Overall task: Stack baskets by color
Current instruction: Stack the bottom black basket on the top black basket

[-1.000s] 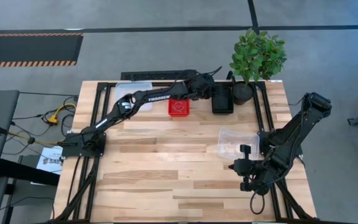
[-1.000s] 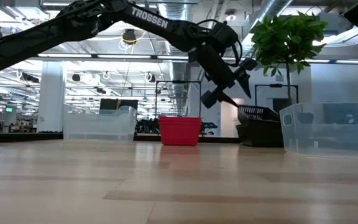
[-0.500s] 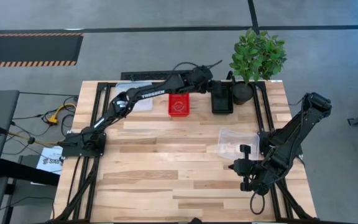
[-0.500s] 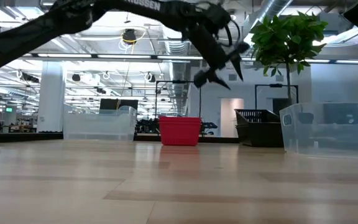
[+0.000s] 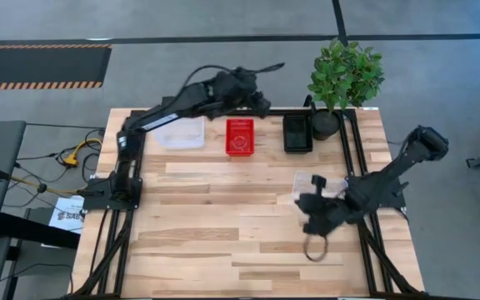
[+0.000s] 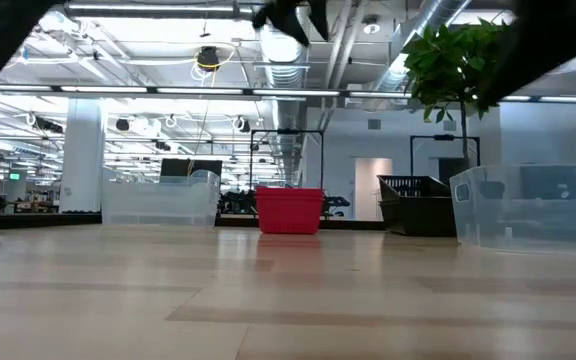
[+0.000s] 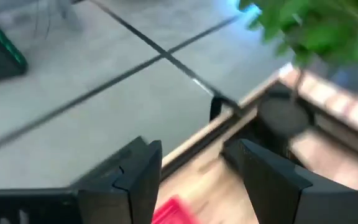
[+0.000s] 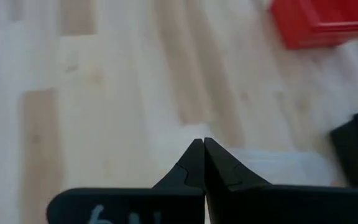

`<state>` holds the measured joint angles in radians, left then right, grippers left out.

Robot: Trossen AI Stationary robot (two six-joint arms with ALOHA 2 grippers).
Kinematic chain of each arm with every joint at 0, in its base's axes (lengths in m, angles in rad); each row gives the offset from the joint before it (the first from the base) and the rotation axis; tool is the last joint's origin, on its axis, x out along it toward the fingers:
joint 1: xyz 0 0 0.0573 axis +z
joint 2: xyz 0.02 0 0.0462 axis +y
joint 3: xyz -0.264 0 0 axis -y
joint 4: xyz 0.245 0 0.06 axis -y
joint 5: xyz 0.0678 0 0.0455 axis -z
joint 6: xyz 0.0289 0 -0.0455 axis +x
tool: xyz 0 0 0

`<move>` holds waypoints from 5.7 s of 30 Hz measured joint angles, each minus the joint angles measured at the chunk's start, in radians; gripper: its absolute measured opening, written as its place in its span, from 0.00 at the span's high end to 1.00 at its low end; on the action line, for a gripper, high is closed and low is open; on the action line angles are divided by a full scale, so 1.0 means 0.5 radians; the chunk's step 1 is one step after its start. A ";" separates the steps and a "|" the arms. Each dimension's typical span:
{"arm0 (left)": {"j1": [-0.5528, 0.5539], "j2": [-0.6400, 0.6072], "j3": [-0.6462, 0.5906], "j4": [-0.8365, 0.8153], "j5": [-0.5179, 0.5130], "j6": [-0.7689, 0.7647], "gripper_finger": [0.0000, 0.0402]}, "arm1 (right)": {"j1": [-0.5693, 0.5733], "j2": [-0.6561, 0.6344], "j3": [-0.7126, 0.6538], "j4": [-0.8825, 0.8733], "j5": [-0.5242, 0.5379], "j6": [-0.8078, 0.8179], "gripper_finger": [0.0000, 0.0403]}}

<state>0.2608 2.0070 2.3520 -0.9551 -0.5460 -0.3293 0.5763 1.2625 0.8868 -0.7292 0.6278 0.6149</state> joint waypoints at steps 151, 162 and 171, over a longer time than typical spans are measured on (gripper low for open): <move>-0.588 -2.212 -3.593 2.086 1.397 0.532 0.51 | -2.054 0.846 0.598 0.466 -0.216 -0.359 0.99; -0.588 -2.212 -3.593 2.084 1.399 0.541 0.51 | -2.053 0.883 0.692 0.202 -0.264 -0.395 0.99; -0.588 -2.212 -3.593 2.084 1.410 0.595 0.51 | -2.054 1.075 0.690 0.117 -0.308 -0.341 0.99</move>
<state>-0.0334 0.9012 0.5555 0.0869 0.1592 -0.0316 -0.4507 1.8000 1.2320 -0.6705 0.4738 0.4442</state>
